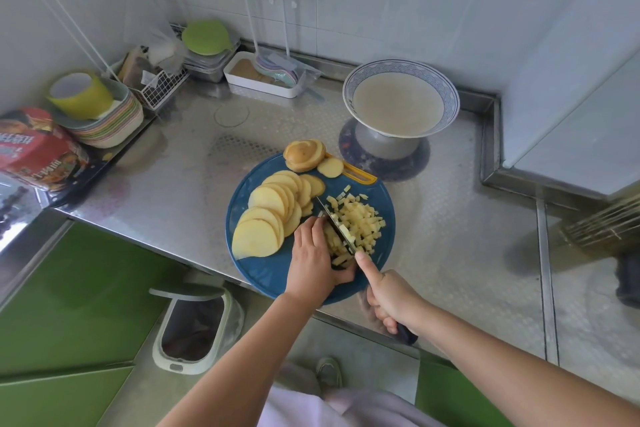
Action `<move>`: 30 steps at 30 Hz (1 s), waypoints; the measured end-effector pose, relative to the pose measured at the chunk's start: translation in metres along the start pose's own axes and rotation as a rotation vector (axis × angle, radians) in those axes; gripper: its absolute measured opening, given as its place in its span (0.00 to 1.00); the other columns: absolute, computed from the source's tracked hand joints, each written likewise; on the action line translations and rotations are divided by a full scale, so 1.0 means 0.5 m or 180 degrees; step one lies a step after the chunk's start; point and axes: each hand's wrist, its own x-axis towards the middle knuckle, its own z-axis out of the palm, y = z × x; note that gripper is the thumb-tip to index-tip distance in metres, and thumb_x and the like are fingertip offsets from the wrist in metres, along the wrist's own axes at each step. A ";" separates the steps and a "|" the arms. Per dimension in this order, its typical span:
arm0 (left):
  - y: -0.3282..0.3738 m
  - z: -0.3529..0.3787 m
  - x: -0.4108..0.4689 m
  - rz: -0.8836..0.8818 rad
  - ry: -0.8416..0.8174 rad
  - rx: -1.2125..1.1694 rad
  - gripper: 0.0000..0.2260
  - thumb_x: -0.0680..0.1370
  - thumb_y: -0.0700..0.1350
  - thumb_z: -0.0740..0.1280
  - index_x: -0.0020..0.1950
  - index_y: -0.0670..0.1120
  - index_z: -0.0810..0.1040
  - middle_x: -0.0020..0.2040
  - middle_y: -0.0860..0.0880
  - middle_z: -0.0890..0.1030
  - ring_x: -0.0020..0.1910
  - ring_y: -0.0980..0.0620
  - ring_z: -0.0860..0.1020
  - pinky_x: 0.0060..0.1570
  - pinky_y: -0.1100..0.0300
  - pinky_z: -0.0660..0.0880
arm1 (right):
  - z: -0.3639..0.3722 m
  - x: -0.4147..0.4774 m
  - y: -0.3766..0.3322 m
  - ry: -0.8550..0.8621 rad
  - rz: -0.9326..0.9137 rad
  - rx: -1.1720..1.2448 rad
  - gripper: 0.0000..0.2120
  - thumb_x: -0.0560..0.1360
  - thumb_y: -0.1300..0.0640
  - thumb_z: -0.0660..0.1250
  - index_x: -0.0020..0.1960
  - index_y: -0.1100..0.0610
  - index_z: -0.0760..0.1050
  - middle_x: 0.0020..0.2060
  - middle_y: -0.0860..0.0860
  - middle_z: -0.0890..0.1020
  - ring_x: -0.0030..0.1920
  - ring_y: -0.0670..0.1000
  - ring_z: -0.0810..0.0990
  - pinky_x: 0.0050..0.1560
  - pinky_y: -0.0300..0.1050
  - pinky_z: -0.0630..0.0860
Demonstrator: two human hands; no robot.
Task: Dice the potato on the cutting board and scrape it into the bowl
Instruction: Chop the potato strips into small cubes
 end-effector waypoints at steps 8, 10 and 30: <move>0.004 -0.001 0.001 0.0009 -0.0048 0.0148 0.41 0.62 0.63 0.62 0.66 0.35 0.68 0.60 0.39 0.72 0.62 0.42 0.68 0.63 0.50 0.69 | -0.018 0.004 0.014 -0.0004 -0.0171 0.0268 0.34 0.72 0.25 0.52 0.27 0.55 0.58 0.21 0.52 0.61 0.19 0.51 0.62 0.22 0.39 0.61; 0.003 -0.001 0.000 0.0002 -0.0088 0.0162 0.41 0.62 0.63 0.63 0.66 0.35 0.68 0.61 0.39 0.72 0.61 0.41 0.69 0.63 0.49 0.70 | -0.017 0.003 0.017 0.0009 -0.0186 0.0269 0.34 0.72 0.25 0.53 0.27 0.55 0.58 0.21 0.52 0.61 0.19 0.51 0.61 0.22 0.40 0.61; -0.013 0.003 0.011 0.0129 -0.0183 0.0240 0.42 0.61 0.64 0.63 0.68 0.39 0.68 0.64 0.43 0.72 0.64 0.43 0.70 0.66 0.50 0.68 | 0.004 -0.006 0.012 0.0133 -0.0093 0.0239 0.33 0.75 0.27 0.50 0.29 0.55 0.56 0.17 0.48 0.60 0.16 0.49 0.60 0.21 0.39 0.61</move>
